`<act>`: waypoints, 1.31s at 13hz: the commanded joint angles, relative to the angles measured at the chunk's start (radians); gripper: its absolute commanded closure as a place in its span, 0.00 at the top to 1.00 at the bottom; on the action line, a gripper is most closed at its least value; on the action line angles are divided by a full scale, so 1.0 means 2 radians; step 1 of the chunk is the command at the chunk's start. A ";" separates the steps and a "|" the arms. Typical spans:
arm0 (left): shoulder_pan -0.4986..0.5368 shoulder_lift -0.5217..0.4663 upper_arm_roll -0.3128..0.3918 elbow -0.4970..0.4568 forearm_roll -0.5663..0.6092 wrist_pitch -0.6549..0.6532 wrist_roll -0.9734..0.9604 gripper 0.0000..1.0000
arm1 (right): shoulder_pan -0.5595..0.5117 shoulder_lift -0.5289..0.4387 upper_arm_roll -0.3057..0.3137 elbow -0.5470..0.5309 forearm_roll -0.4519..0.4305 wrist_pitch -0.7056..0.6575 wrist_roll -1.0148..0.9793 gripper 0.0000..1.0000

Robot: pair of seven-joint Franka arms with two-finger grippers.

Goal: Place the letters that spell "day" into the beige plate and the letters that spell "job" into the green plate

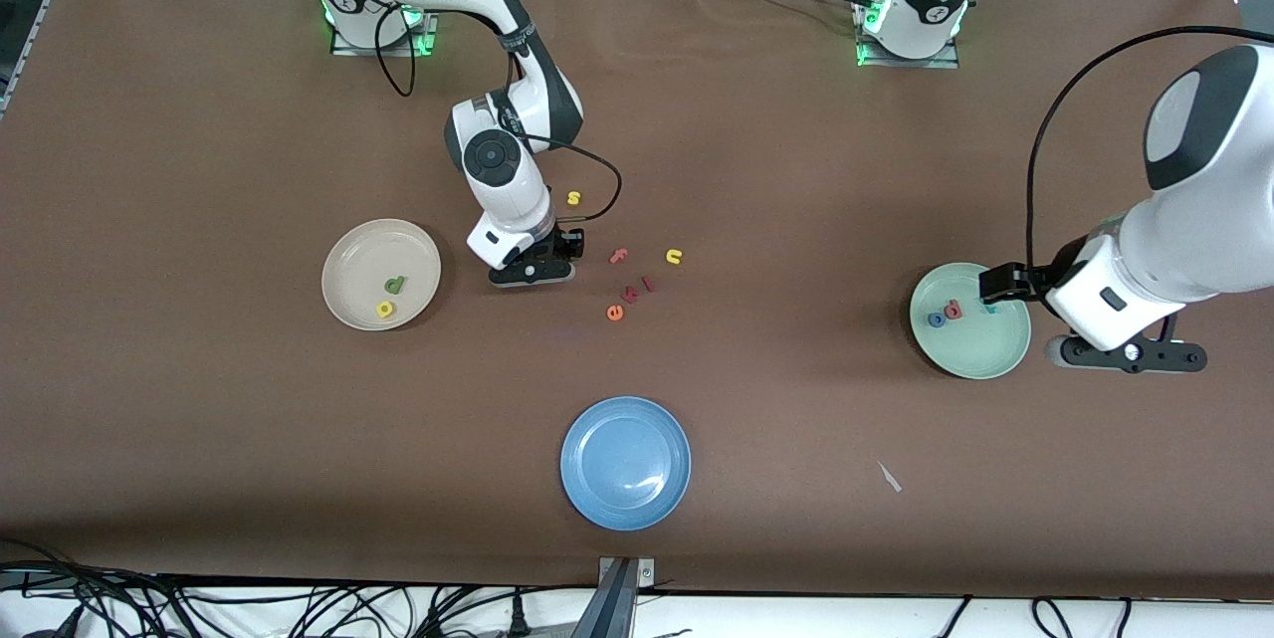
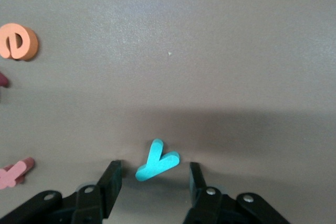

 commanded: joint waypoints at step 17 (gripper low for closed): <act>-0.180 -0.097 0.244 -0.043 -0.102 -0.002 0.078 1.00 | 0.007 -0.009 -0.015 -0.004 -0.001 -0.001 -0.030 0.00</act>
